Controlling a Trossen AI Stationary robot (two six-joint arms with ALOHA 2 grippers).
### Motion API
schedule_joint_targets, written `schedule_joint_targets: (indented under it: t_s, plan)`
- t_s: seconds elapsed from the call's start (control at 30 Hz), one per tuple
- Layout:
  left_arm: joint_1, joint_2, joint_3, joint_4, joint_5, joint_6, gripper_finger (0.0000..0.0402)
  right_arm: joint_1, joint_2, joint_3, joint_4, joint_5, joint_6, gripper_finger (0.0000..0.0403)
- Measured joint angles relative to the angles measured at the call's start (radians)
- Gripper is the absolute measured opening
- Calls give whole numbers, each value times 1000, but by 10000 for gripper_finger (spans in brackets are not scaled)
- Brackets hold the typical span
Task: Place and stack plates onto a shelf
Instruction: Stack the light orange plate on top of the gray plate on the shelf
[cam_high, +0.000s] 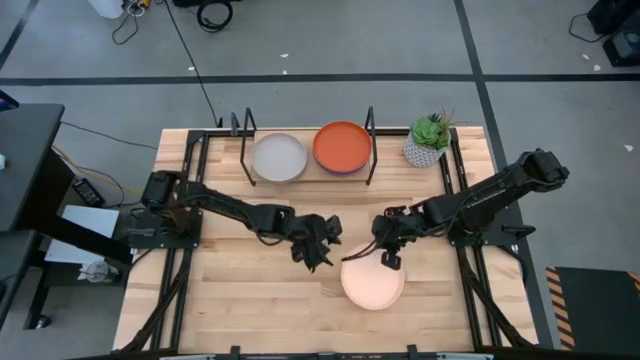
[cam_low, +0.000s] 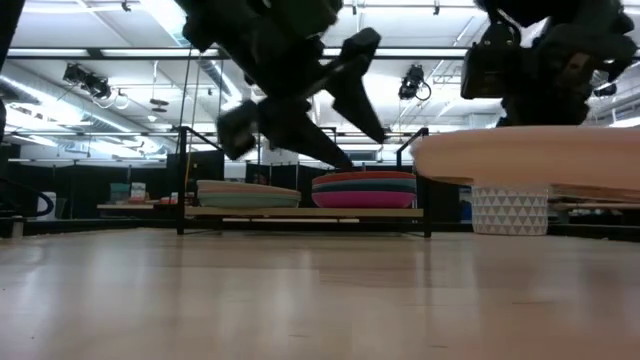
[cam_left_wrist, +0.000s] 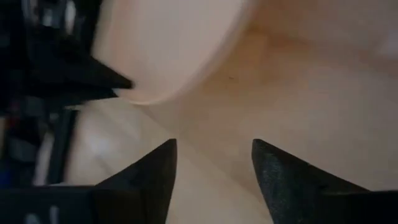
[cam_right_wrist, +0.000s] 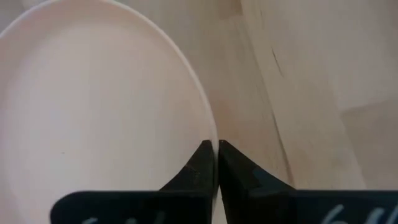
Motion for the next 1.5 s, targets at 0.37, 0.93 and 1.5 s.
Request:
schedule_joint_targets:
  t_s: [0.37, 0.93, 1.5]
  plan:
    - [-20, 109, 0, 240, -89, 173, 233, -72, 4, 0, 89, -100, -107, 14]
    - [-47, 120, 0, 347, -39, 247, 158, -181, 2, -19, 174, -275, -247, 14]
    - [-45, 120, 0, 313, -16, 187, 116, -271, 2, -19, 179, -305, -292, 37]
